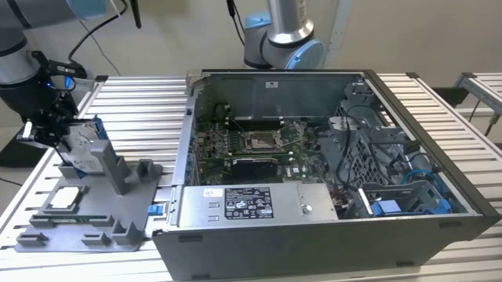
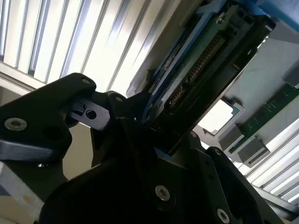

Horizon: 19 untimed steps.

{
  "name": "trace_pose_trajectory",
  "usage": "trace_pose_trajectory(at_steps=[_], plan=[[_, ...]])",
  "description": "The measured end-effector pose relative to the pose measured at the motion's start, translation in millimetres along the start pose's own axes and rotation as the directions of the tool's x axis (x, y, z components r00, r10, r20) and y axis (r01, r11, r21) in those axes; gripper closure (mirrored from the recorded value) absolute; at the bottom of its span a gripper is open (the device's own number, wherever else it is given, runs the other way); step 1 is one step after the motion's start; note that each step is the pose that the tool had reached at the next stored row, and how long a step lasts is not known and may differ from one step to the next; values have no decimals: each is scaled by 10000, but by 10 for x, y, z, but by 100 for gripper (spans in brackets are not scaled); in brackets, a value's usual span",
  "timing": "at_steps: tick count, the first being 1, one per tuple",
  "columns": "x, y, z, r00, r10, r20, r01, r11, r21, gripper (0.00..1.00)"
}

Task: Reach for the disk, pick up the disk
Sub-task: 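Pick up the disk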

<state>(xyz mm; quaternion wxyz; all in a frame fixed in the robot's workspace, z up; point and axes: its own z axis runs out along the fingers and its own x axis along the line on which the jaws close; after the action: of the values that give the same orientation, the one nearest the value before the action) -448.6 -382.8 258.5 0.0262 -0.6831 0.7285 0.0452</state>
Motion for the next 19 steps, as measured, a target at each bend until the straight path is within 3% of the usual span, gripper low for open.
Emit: trace_pose_trajectory(at_steps=[10,18,19], plan=[[4,0,-9,9978,-664,-17,664,9978,-66,0],[3,0,-10,9977,-683,-18,683,9976,-69,0],[3,0,-10,9977,-681,-46,681,9977,-68,0]])
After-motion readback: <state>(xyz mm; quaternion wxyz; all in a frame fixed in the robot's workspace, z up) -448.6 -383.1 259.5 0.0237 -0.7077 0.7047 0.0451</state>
